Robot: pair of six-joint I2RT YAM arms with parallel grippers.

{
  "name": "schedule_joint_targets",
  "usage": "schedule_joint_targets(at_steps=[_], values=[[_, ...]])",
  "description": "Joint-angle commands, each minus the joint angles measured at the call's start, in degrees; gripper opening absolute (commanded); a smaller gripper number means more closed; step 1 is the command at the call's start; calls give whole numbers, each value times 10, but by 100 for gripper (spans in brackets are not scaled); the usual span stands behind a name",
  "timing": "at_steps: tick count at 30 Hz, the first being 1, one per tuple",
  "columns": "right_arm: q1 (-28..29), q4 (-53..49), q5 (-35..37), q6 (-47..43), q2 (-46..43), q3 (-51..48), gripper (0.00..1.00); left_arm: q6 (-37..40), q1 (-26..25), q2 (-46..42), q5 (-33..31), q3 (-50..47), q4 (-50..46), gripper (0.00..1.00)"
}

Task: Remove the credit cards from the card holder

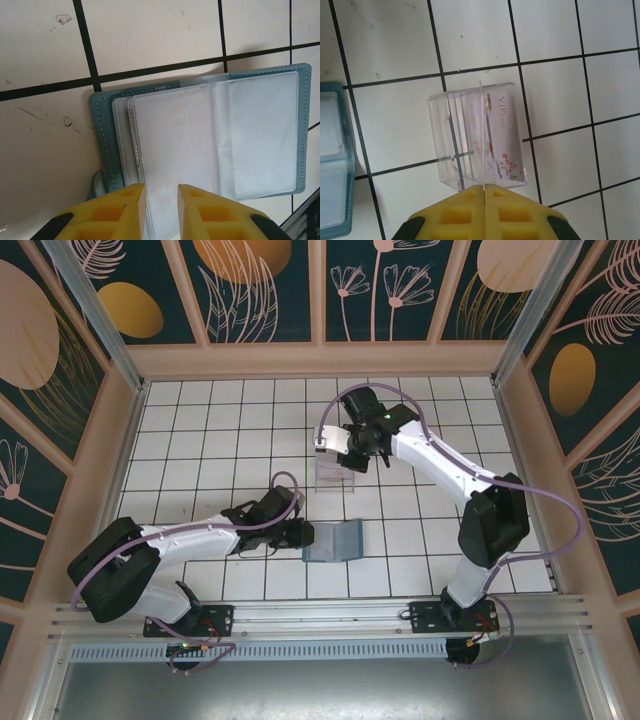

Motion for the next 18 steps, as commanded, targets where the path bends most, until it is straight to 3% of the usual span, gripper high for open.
schedule_joint_targets(at_steps=[1,18], values=[[-5,-38,14,-40,27,30,0,14,-1,-5,5,-6,10,25],[-8,-35,58,-52,101,72,0,16,-2,-3,4,-10,11,24]])
